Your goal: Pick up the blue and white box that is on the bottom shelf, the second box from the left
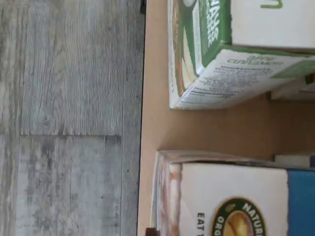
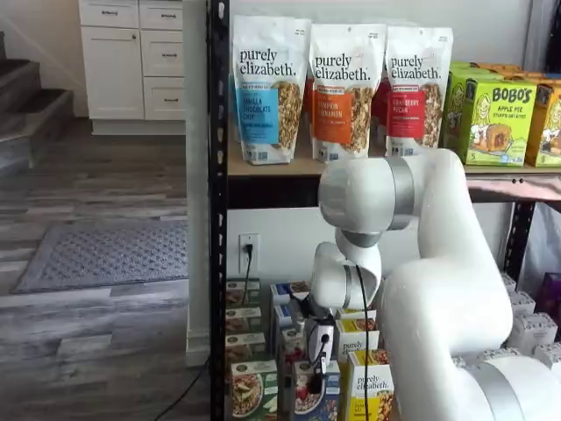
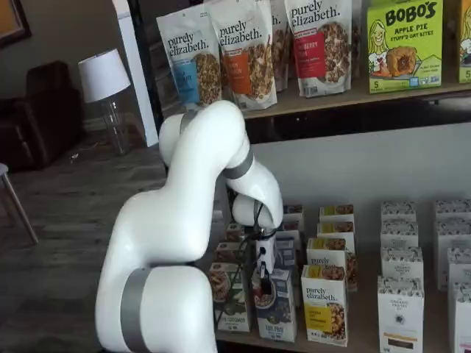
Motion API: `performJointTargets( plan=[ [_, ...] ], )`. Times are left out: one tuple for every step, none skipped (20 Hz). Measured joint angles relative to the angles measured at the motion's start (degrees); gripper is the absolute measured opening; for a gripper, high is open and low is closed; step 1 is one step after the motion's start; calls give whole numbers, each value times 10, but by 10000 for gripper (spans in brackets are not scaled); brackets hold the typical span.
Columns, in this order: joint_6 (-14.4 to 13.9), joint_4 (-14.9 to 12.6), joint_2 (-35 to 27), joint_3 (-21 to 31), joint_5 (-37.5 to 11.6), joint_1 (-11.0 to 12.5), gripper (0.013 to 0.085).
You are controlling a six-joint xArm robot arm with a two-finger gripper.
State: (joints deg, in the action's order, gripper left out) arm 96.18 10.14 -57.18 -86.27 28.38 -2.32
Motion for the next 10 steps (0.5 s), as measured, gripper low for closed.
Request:
performJointTargets(
  plan=[
    [0, 0, 0, 0, -1, 0, 650],
    [0, 0, 0, 1, -1, 0, 650],
    [1, 0, 1, 1, -2, 1, 650],
    [2, 2, 1, 1, -2, 1, 650],
    [3, 2, 1, 1, -1, 1, 650],
    [4, 3, 1, 2, 0, 1, 650],
    [4, 3, 2, 2, 1, 2, 650],
    [5, 3, 2, 2, 1, 2, 650],
    [5, 4, 2, 2, 2, 2, 650],
    [6, 4, 3, 2, 2, 2, 650]
  ],
)
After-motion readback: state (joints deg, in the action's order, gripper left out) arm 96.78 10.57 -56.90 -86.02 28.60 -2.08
